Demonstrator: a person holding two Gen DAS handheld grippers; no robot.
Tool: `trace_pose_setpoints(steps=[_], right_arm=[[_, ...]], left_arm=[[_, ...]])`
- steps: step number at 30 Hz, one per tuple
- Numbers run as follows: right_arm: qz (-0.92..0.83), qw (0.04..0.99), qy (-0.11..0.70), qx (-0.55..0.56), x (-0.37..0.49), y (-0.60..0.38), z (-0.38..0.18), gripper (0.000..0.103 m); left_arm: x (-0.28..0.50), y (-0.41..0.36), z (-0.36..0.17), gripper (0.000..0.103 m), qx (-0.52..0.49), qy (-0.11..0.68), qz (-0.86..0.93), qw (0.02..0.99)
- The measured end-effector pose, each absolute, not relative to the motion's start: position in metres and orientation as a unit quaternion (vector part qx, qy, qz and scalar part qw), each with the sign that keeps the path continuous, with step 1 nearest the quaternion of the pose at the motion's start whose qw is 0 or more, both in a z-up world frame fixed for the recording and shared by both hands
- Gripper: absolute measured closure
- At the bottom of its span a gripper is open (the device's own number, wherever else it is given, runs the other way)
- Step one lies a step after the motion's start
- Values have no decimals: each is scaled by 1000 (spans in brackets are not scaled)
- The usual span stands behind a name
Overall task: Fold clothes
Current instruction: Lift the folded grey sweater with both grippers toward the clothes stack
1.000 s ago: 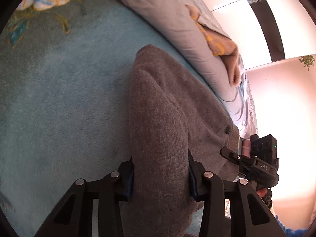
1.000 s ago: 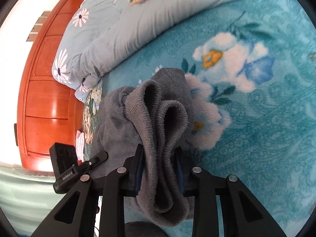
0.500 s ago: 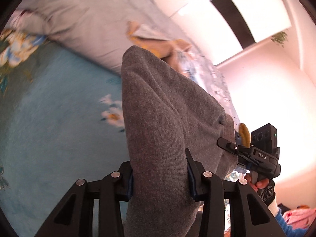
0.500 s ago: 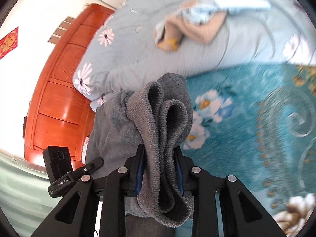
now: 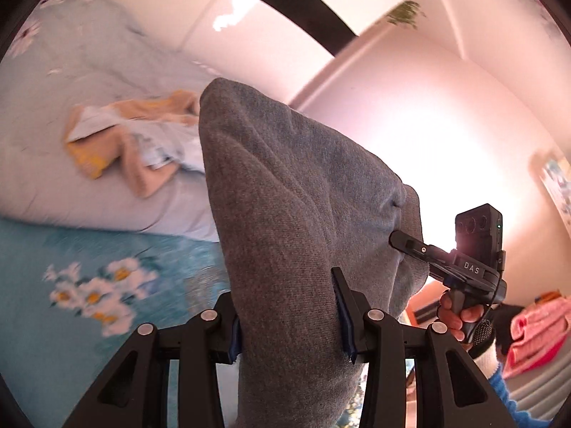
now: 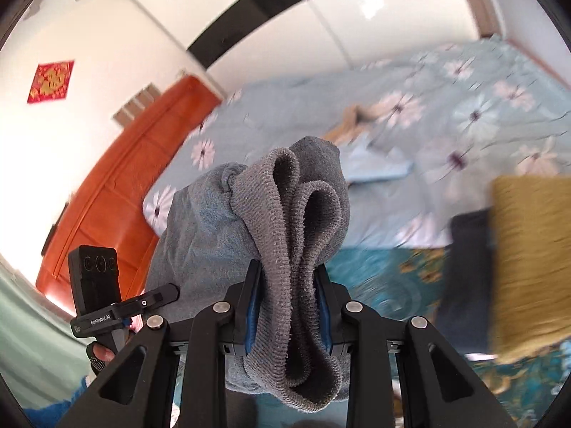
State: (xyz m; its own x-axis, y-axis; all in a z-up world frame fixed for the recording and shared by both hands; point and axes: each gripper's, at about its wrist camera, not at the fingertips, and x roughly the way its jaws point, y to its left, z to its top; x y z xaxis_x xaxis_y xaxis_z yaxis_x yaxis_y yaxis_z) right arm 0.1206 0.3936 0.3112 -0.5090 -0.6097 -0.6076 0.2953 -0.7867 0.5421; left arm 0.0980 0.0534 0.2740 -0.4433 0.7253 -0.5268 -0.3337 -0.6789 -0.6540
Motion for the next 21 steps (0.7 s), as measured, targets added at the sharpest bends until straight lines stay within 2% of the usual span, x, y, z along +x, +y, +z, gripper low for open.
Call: trace_pose_setpoints(steps=[8,14,21], right_arm=[[-877,193,-196,394,137,529,353,74],[-877,129,-200,418,134,620,349,74],[-861,90,-203,459,108,683,329,74]], left_arm=[[61,202,311,59,-432,-169,786,408],[49,304,294,59,-464,-150,751,445],[26,368,264,59,-499,-163,727,444]])
